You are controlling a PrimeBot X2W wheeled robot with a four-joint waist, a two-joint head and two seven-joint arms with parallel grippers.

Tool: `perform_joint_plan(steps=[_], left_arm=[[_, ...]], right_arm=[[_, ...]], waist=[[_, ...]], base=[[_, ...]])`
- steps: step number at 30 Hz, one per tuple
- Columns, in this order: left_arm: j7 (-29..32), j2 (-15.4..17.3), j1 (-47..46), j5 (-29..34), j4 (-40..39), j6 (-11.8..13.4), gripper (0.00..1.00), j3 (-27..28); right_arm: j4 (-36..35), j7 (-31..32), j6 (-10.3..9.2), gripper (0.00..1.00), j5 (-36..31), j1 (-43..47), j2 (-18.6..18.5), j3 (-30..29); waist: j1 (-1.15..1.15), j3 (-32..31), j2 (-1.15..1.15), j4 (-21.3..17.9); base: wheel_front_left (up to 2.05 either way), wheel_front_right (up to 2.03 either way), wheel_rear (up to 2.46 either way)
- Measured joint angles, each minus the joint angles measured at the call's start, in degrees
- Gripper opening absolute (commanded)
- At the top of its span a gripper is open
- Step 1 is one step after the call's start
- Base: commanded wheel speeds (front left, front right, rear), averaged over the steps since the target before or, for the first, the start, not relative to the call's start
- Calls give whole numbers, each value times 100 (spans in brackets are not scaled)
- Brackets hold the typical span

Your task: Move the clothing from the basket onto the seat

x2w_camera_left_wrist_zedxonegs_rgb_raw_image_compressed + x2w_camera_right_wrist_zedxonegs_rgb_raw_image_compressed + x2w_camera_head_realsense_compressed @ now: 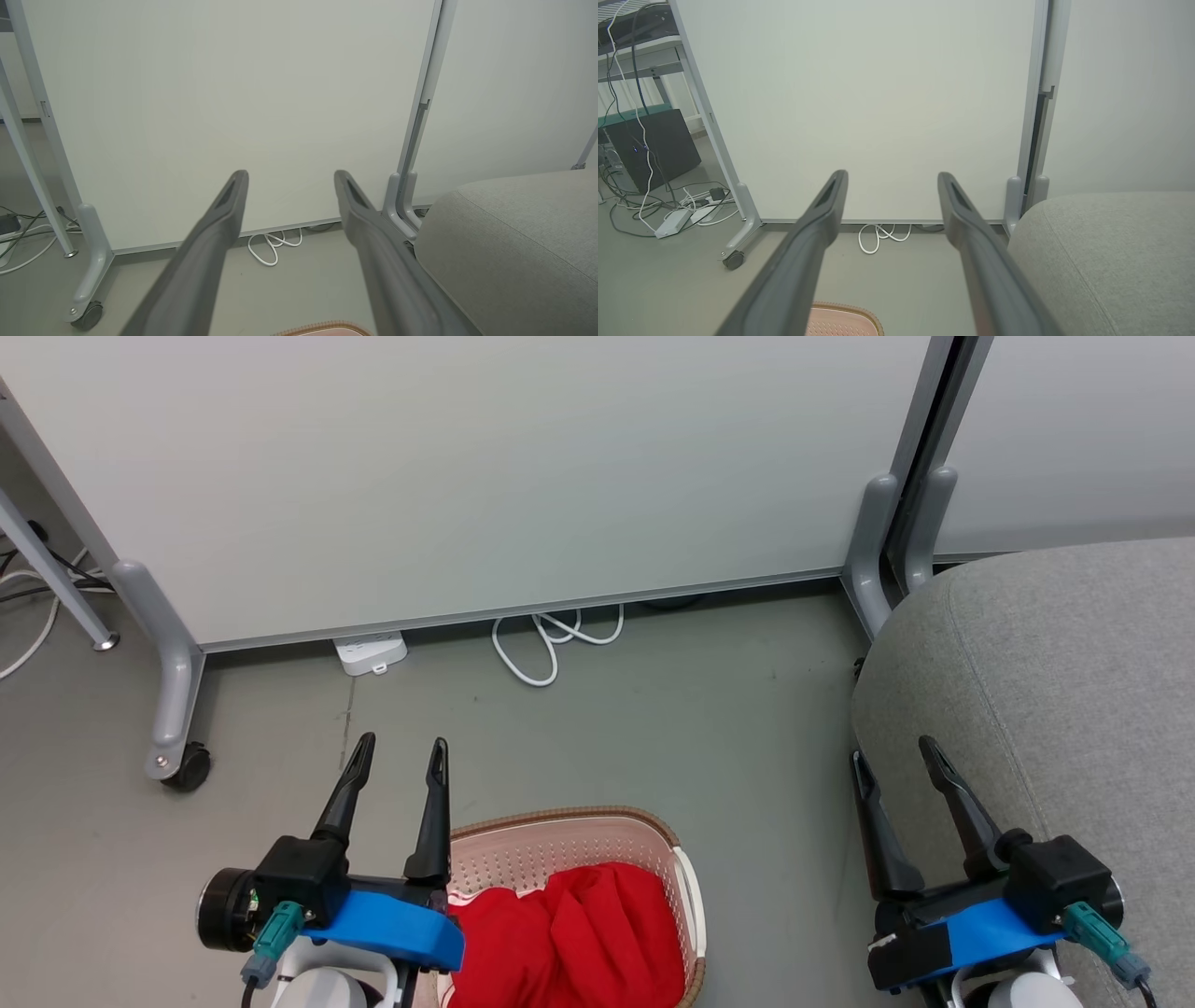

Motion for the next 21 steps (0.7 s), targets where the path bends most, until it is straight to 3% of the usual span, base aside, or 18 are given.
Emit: perform_joint_plan(steps=[21], left_arm=[[0, 3, -98, 0, 162, -57, 100, -56]], right_arm=[[20, -1, 0, 100, 32, -39, -2, -4]], waist=[[0, 122, 0, -34]], base=[[0, 0, 0]])
